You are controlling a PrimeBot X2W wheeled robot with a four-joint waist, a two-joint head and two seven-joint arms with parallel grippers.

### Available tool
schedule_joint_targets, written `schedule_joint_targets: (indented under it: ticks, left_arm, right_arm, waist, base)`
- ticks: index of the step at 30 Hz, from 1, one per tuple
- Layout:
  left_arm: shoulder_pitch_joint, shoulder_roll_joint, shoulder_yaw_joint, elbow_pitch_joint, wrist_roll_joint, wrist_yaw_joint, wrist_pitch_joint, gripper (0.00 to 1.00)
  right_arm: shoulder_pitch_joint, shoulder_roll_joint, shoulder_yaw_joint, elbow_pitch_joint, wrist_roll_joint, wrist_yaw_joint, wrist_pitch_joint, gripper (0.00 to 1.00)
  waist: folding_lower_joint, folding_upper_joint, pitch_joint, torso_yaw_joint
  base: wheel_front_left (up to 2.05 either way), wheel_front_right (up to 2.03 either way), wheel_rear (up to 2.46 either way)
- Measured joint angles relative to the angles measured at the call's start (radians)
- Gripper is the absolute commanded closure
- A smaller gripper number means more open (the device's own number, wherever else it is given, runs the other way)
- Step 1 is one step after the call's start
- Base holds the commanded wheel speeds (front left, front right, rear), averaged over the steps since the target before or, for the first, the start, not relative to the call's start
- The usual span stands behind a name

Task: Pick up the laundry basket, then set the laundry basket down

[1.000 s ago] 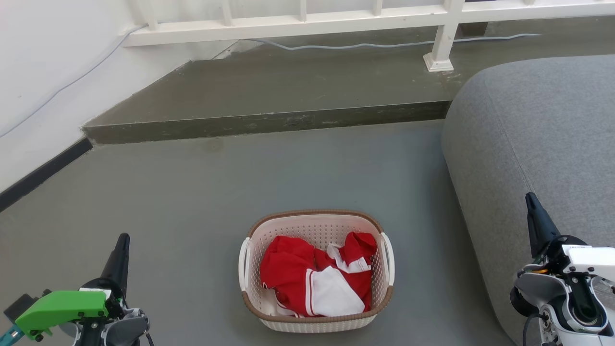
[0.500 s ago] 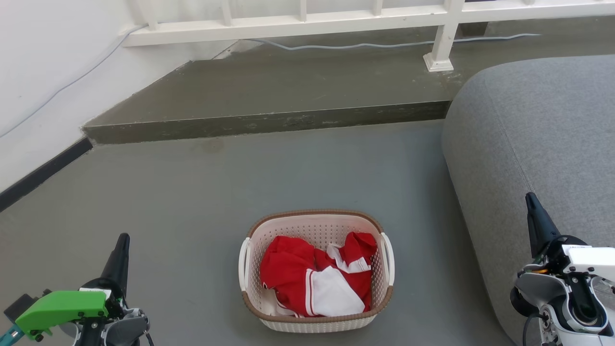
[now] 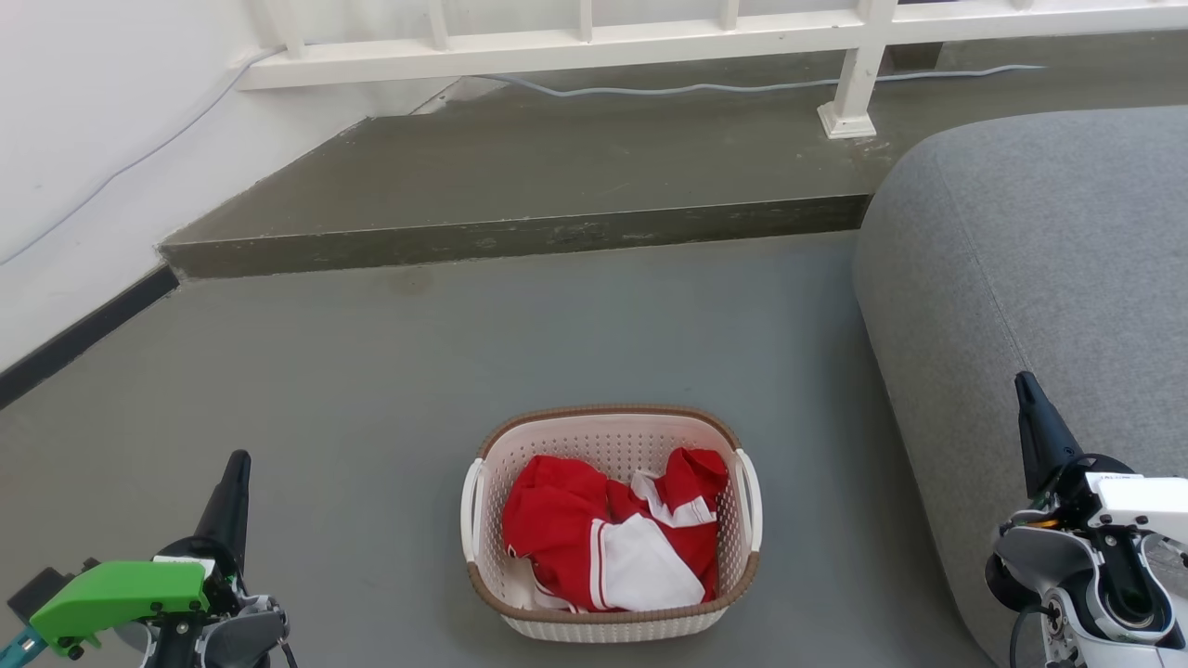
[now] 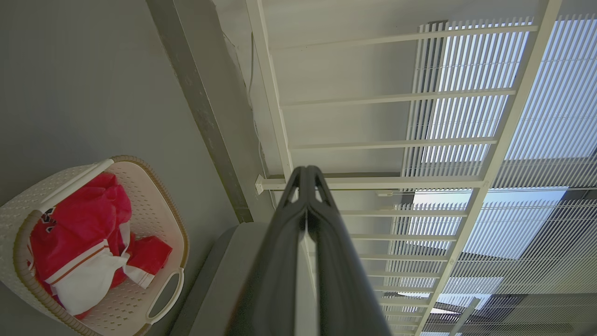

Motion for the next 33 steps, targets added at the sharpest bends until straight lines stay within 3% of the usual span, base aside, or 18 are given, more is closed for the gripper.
schedule_joint_targets:
  ticks: [16,17,33]
  left_arm:
    - [0.0,0.0,0.0,0.0,0.0,0.0,0.0,1.0]
    - [0.003,-0.001,-0.001,0.007,0.0,0.0,0.0,0.0]
    - [0.041,-0.022,-0.02,0.033,0.008,0.002,-0.028,0.0]
  right_arm:
    - [0.0,0.0,0.0,0.0,0.0,0.0,0.0,1.0]
    - [0.004,0.002,0.0,0.007,0.0,-0.002,0.0,0.0]
    - [0.049,0.024,0.016,0.019,-0.002,-0.004,-0.022,0.0]
  waist:
    - [0.0,0.0,0.0,0.0]
    - [0.0,0.0,0.0,0.0]
    - [0.0,0.0,0.001,0.004]
  base:
    - [0.0,0.0,0.0]
    - [0.0,0.0,0.0]
    - [0.0,0.0,0.0]
